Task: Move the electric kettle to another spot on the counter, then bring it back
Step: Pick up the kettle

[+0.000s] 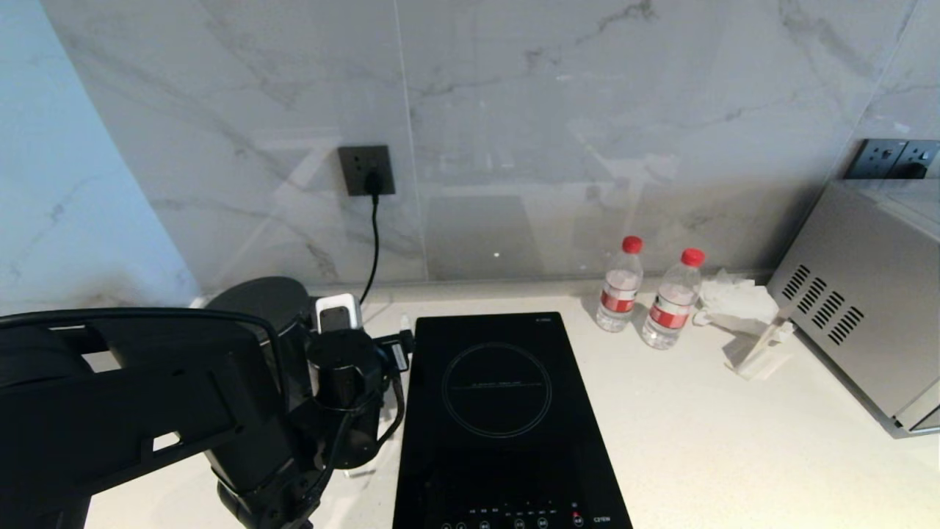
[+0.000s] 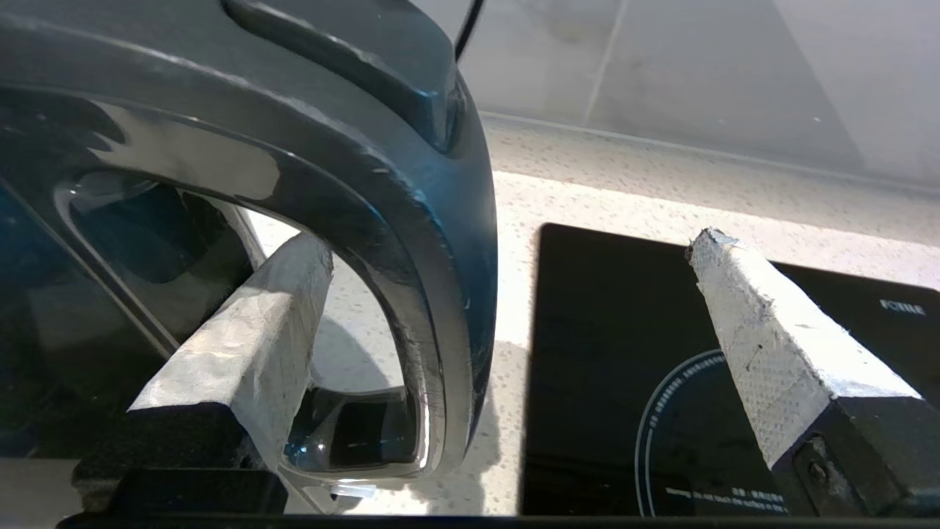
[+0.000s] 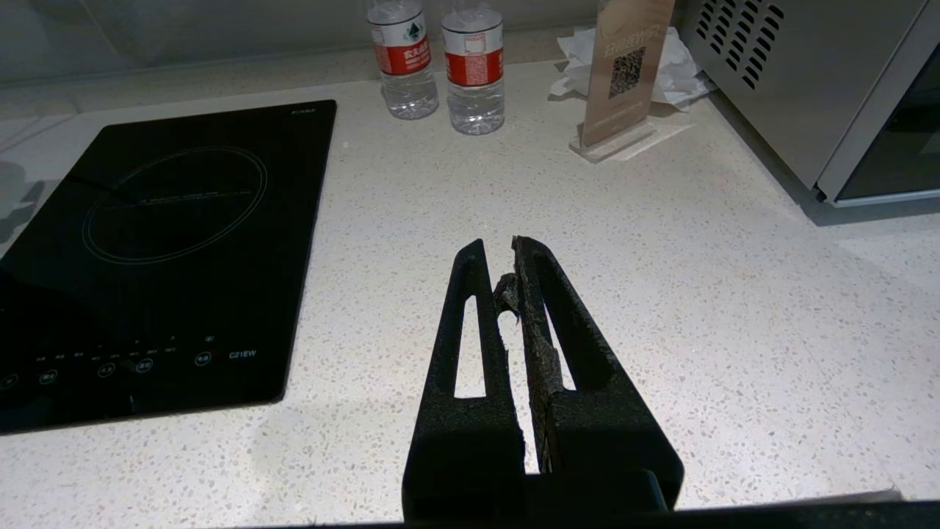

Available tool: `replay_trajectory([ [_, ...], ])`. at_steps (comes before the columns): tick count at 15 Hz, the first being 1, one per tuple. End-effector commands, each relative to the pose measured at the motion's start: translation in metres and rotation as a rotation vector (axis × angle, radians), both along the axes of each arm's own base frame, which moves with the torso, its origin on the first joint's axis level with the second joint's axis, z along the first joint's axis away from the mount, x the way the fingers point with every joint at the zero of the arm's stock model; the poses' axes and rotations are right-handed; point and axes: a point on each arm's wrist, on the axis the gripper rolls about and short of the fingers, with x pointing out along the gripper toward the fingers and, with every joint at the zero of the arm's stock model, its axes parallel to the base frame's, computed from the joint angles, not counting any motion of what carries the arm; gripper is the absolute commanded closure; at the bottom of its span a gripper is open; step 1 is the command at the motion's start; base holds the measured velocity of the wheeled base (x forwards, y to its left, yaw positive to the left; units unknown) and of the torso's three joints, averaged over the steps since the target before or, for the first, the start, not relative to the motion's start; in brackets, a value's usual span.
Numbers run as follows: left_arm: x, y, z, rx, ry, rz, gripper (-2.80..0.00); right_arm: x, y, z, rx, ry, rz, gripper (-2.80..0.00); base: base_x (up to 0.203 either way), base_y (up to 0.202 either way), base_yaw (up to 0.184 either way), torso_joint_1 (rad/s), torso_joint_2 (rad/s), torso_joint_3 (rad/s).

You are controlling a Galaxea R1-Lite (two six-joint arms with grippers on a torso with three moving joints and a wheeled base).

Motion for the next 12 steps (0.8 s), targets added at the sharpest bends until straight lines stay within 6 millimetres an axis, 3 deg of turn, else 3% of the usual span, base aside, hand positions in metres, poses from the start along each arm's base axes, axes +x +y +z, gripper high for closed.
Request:
replay_trajectory([
  [1, 0.000, 0.002, 0.003, -0.010, -0.012, 0.018, -2.80, 0.000, 0.000, 0.000, -0.001, 0.000, 0.001, 0.00, 0.000, 0.000, 0.000, 0.000, 0.00, 0.000],
  [7, -0.007, 0.001, 0.001, 0.000, -0.002, 0.040, -2.80, 0.000, 0.000, 0.000, 0.000, 0.000, 0.000, 0.00, 0.000, 0.000, 0.000, 0.000, 0.00, 0.000],
  [12, -0.029, -0.023, -0.005, -0.016, 0.018, -0.065, -2.80, 0.000, 0.000, 0.000, 0.001, 0.000, -0.001, 0.00, 0.000, 0.000, 0.000, 0.000, 0.00, 0.000],
])
